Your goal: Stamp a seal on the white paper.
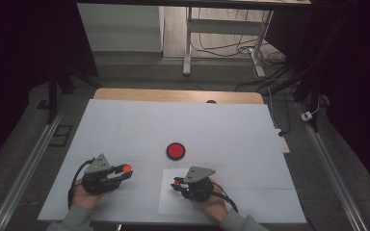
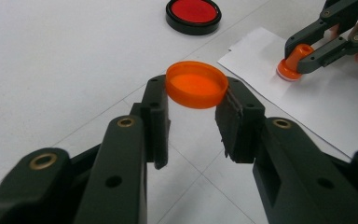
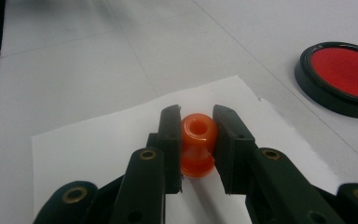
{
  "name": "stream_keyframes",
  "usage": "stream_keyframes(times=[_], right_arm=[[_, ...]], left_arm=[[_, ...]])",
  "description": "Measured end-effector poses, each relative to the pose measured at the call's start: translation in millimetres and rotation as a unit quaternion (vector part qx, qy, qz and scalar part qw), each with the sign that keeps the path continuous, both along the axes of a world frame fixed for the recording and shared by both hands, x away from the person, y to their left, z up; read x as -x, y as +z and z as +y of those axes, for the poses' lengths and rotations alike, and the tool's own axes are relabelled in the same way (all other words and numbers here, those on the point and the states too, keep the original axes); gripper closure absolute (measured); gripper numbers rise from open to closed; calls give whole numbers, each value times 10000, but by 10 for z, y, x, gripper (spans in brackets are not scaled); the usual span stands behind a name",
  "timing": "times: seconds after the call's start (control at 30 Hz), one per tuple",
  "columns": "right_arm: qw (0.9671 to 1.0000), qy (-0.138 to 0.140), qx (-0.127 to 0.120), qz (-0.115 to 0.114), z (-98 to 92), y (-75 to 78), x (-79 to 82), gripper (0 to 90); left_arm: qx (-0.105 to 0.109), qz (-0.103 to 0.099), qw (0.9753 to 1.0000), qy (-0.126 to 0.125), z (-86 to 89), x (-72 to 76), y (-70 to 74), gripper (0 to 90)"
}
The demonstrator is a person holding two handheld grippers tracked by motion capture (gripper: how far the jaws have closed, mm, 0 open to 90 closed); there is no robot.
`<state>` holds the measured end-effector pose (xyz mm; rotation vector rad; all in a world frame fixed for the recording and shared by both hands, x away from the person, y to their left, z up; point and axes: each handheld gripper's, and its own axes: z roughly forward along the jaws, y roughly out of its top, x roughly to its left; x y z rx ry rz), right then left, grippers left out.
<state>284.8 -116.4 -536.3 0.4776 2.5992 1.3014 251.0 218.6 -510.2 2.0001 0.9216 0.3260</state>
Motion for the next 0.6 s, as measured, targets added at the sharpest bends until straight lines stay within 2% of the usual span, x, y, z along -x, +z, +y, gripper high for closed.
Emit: stream_keyframes(times=[0.43, 0.5, 0.53, 0.6], right_arm=[[10000, -7, -9, -47, 1, -4, 8, 727], [9999, -3, 7, -140, 10, -5, 27, 726], [9999, -4, -4, -134, 10, -5, 25, 725], [10000, -8, -17, -65, 2, 0, 12, 723]], left_arm=[[-1, -29, 10000, 8, -5, 7, 10, 655], [50, -9, 10000, -1, -4, 4, 9, 655], [117, 8, 9999, -18, -2, 2, 9, 655], [113, 2, 9999, -12, -4, 1, 11, 655]])
